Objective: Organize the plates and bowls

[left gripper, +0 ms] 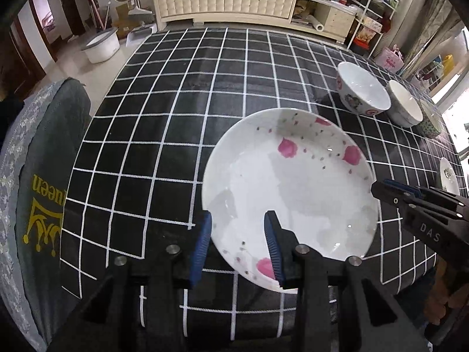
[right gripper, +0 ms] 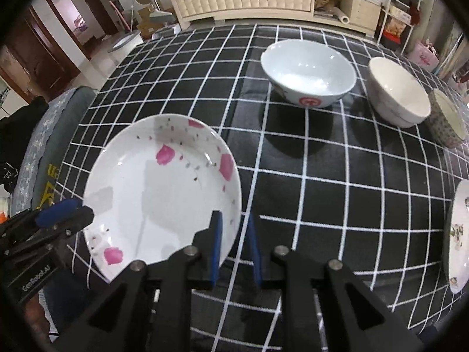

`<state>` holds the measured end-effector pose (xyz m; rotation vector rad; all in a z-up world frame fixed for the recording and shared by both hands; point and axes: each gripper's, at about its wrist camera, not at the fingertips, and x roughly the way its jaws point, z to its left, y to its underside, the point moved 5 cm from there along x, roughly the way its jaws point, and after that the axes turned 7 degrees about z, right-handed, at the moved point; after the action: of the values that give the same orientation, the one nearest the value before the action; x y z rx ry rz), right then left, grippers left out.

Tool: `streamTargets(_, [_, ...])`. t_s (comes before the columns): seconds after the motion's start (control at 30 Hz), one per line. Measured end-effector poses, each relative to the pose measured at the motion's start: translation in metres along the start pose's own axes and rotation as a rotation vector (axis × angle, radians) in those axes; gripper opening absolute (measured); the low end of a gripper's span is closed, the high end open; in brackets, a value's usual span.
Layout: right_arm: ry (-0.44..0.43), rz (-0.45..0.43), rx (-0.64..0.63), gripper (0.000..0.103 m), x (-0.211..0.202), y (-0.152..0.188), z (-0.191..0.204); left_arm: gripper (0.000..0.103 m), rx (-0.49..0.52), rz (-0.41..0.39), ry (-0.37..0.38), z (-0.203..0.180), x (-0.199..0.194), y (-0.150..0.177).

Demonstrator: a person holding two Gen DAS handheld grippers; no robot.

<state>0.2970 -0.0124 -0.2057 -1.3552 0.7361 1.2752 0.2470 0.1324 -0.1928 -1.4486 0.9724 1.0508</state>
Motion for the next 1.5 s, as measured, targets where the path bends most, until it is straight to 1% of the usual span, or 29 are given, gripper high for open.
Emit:
streamTargets(0.1, [-0.001, -0.017, 0.005, 0.022, -0.014, 0.006, -0.003, 0.036, 0.013, -0.017, 0.008, -0.011, -0.01, 0.002])
streamTargets(0.2, [-0.001, -0.039, 0.01, 0.023, -0.03, 0.011, -0.01, 0.036, 0.038, -0.038, 0.013, -0.026, -0.022, 0.004])
streamTargets(0.23, [-0.003, -0.047, 0.014, 0.027, -0.036, 0.013, -0.013, 0.036, 0.047, -0.044, 0.015, -0.032, -0.026, 0.005])
streamTargets(0.27, [-0.004, -0.058, 0.02, 0.036, -0.041, 0.015, -0.016, 0.036, 0.058, -0.052, 0.016, -0.04, -0.031, 0.006])
streamTargets(0.33, [0.009, -0.086, 0.033, 0.047, -0.054, 0.02, -0.024, 0.037, 0.078, -0.062, 0.021, -0.051, -0.037, 0.008])
streamTargets(0.37, [0.029, -0.103, 0.037, 0.048, -0.059, 0.022, -0.029, 0.039, 0.087, -0.067, 0.024, -0.057, -0.041, 0.009])
streamTargets(0.43, [0.058, -0.128, 0.044, 0.048, -0.07, 0.026, -0.038, 0.04, 0.111, -0.084, 0.03, -0.071, -0.049, 0.01])
streamTargets(0.5, [0.057, -0.144, 0.057, 0.052, -0.08, 0.031, -0.049, 0.04, 0.142, -0.098, 0.03, -0.088, -0.056, 0.012])
streamTargets(0.53, [0.059, -0.155, 0.07, 0.057, -0.086, 0.035, -0.057, 0.04, 0.155, -0.101, 0.031, -0.097, -0.058, 0.013])
streamTargets(0.57, [0.063, -0.163, 0.076, 0.063, -0.091, 0.038, -0.062, 0.043, 0.166, -0.103, 0.036, -0.105, -0.06, 0.013])
streamTargets(0.63, [0.085, -0.18, 0.093, 0.068, -0.101, 0.045, -0.078, 0.047, 0.187, -0.109, 0.046, -0.121, -0.064, 0.015])
streamTargets(0.73, [0.119, -0.196, 0.12, 0.072, -0.113, 0.055, -0.1, 0.048, 0.215, -0.119, 0.06, -0.145, -0.068, 0.016])
streamTargets(0.8, [0.129, -0.205, 0.145, 0.076, -0.122, 0.061, -0.117, 0.059, 0.234, -0.122, 0.065, -0.163, -0.069, 0.015])
streamTargets(0.83, [0.139, -0.215, 0.162, 0.078, -0.127, 0.064, -0.128, 0.061, 0.241, -0.127, 0.065, -0.172, -0.07, 0.015])
streamTargets(0.97, [0.193, -0.242, 0.21, 0.08, -0.143, 0.074, -0.16, 0.062, 0.276, -0.136, 0.093, -0.205, -0.073, 0.011])
streamTargets(1.03, [0.222, -0.249, 0.221, 0.08, -0.149, 0.078, -0.174, 0.068, 0.292, -0.14, 0.097, -0.223, -0.074, 0.009])
streamTargets(1.07, [0.248, -0.247, 0.231, 0.08, -0.152, 0.08, -0.183, 0.071, 0.302, -0.144, 0.101, -0.234, -0.074, 0.008])
streamTargets(1.13, [0.312, -0.236, 0.247, 0.08, -0.154, 0.084, -0.201, 0.071, 0.319, -0.152, 0.108, -0.251, -0.075, 0.005])
streamTargets(1.2, [0.346, -0.228, 0.262, 0.08, -0.154, 0.086, -0.218, 0.071, 0.342, -0.151, 0.104, -0.268, -0.074, 0.003])
streamTargets(1.3, [0.33, -0.226, 0.284, 0.08, -0.156, 0.09, -0.243, 0.071, 0.378, -0.149, 0.105, -0.293, -0.07, -0.001])
streamTargets(1.4, [0.36, -0.224, 0.292, 0.08, -0.158, 0.092, -0.261, 0.071, 0.394, -0.138, 0.111, -0.314, -0.065, -0.006])
streamTargets(1.5, [0.324, -0.212, 0.316, 0.08, -0.157, 0.094, -0.28, 0.071, 0.396, -0.12, 0.121, -0.33, -0.056, -0.011])
